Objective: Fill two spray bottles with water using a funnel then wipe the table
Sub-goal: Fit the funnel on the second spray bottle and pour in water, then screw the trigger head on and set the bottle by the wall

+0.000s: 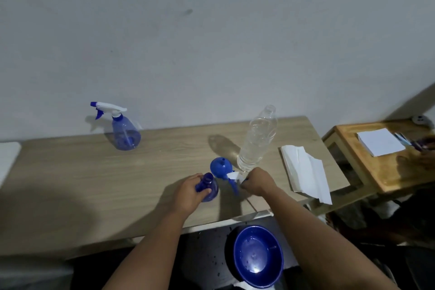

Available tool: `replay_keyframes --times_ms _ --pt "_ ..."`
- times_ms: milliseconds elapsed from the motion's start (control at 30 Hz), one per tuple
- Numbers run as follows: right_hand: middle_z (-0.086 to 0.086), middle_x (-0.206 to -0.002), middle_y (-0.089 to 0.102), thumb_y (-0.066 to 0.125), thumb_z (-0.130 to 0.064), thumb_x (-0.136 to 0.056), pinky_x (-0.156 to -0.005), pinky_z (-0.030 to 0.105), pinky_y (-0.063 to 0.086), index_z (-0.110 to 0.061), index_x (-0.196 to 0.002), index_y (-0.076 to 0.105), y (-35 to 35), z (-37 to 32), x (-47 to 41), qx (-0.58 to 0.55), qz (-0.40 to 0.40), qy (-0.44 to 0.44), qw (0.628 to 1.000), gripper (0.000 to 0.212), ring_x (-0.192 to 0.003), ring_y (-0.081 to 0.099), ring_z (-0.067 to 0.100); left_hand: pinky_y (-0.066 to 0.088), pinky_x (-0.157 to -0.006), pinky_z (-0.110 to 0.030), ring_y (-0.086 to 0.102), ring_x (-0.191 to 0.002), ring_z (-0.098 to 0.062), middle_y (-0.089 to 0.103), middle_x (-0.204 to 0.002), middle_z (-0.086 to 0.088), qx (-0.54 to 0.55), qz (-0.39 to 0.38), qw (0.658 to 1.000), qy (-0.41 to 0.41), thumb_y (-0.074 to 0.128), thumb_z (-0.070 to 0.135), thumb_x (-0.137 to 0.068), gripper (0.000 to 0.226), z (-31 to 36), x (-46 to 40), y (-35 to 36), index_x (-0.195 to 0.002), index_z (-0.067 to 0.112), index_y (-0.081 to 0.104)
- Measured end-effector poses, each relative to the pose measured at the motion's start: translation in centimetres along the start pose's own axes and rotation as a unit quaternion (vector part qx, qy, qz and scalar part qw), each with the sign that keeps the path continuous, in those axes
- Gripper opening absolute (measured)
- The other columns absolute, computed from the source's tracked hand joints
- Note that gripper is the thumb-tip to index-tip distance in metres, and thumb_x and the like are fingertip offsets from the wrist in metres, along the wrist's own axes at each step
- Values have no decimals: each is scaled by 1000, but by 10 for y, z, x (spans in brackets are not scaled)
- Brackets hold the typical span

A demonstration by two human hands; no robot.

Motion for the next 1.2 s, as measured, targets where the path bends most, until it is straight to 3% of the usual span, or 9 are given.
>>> replay_keyframes --times_ms 133,233,333,500,633,767,833,1100,1200 --pt "0 -63 63 78 -18 -90 -64 30 47 -16 -70 73 -65 -41 19 -265 54 -100 957 20 -61 57 16 52 -97 -39 69 -103 -17 74 -112 5 5 14 1000 -7 74 25 -68 38 -2 -2 2 -103 13 77" --pt "6 -83 71 70 -7 -97 -63 24 54 -6 -104 77 -92 -78 42 -425 47 -170 888 10 -69 65 16 53 -94 -39 69 -99 -19 74 -108 3 10 25 1000 -16 78 22 -70 36 -2 -2 5 -105 15 76" --pt "15 -90 69 67 -5 -99 -68 27 57 1 -112 74 -93 -103 53 -492 47 -219 842 15 -73 68 16 53 -87 -38 69 -93 -21 74 -100 0 5 30 999 -35 83 13 -75 29 2 -1 6 -102 15 76" --pt "27 -110 72 66 -8 -99 -74 32 57 -6 -113 75 -73 -108 49 -483 37 -246 840 16 -83 75 17 53 -80 -42 69 -85 -23 72 -93 -2 -14 29 998 -47 71 35 -63 17 2 -2 8 -78 26 70" --pt "11 -86 67 64 -1 -97 -74 35 53 -7 -112 75 -48 -99 50 -462 22 -247 851 20 -76 67 16 53 -86 -38 69 -94 -21 73 -104 -1 -21 28 998 -49 72 34 -65 45 0 -4 9 -106 19 77" --pt "-7 -89 75 70 4 -93 -83 29 55 -9 -108 77 -16 -84 48 -423 20 -254 869 21 -82 69 10 53 -76 -33 70 -85 -20 74 -88 6 -17 28 997 -70 80 27 -73 30 -1 -2 9 -102 22 75" --pt "-7 -100 80 75 -1 -88 -92 31 57 -13 -113 79 2 -75 45 -405 29 -251 879 28 -93 74 8 48 -67 -25 69 -80 -18 70 -80 11 -18 37 997 -70 82 19 -76 26 2 1 8 -101 23 75" --pt "4 -108 81 69 7 -90 -94 32 58 -12 -121 77 40 -60 37 -464 44 -240 851 38 -104 75 28 56 -92 -44 71 -105 -15 76 -109 14 11 27 999 -33 65 40 -66 52 -22 -5 11 -118 41 69" --pt "5 -108 81 72 6 -90 -95 31 59 -19 -119 77 41 -66 36 -485 38 -242 839 39 -102 76 23 56 -86 -30 70 -91 2 75 -95 23 24 30 998 -48 68 28 -67 40 -7 1 7 -105 38 74"
Point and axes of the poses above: each hand's wrist, its own x-axis away from the middle knuckle, its own y-axis out of the palm, z = x × y, the point moved 4 cm from there along -x, towards the middle knuckle
